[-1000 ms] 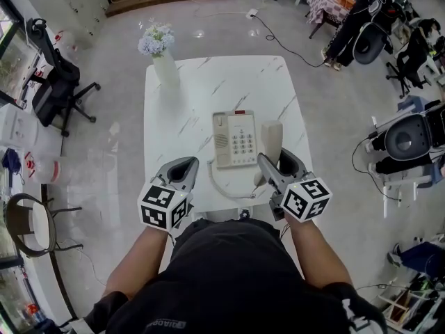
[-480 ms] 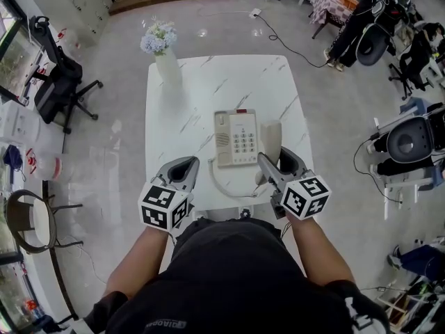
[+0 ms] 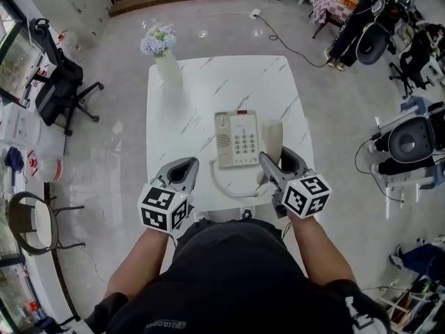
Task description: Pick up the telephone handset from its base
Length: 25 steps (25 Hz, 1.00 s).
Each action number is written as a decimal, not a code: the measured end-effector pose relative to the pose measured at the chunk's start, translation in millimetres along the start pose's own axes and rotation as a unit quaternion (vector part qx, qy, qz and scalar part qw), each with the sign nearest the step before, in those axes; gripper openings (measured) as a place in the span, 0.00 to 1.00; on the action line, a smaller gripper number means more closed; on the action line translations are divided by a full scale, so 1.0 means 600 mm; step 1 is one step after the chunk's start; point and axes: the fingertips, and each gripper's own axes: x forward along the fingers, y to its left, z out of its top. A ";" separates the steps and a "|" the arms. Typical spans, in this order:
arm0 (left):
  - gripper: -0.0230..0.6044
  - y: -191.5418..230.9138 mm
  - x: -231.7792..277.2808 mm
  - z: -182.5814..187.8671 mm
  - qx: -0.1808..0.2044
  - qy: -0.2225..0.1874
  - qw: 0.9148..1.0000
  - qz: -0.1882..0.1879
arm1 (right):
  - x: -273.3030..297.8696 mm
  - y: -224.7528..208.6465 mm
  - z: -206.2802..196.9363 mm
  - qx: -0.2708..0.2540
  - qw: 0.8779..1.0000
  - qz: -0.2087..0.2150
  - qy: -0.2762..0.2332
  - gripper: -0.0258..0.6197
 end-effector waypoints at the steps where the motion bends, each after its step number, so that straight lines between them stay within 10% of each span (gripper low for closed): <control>1: 0.04 0.000 0.000 0.000 0.000 0.000 1.000 0.000 | 0.001 0.000 0.000 0.001 1.000 0.000 0.000 0.38; 25: 0.04 0.005 -0.001 -0.006 -0.002 0.000 1.000 -0.002 | 0.010 0.003 -0.005 0.000 1.000 0.002 0.009 0.38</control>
